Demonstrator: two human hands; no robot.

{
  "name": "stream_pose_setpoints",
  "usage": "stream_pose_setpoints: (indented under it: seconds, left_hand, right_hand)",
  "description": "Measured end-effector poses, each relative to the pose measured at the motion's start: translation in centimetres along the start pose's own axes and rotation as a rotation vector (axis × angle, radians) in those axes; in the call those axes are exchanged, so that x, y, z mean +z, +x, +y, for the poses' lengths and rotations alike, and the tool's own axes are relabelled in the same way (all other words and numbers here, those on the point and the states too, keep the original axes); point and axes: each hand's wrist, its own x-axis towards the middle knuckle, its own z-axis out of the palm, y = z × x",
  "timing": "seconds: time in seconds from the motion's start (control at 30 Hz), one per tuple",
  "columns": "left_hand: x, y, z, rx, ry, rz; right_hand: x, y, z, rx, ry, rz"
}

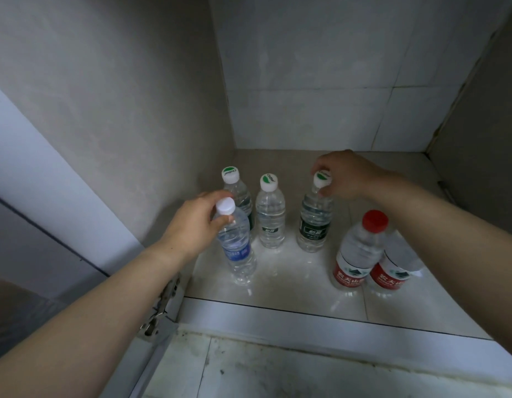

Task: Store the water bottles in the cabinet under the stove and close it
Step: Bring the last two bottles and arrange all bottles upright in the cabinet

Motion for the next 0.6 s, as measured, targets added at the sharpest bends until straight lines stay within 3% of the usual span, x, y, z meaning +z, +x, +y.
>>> stream_pose_setpoints:
  seconds: [0.6]
  left_hand:
    - [-0.1,-0.2,0.9,-0.039,0.012,0.016]
  right_hand:
    - [0.4,-1.2,-0.3,-0.030,0.167,0.064]
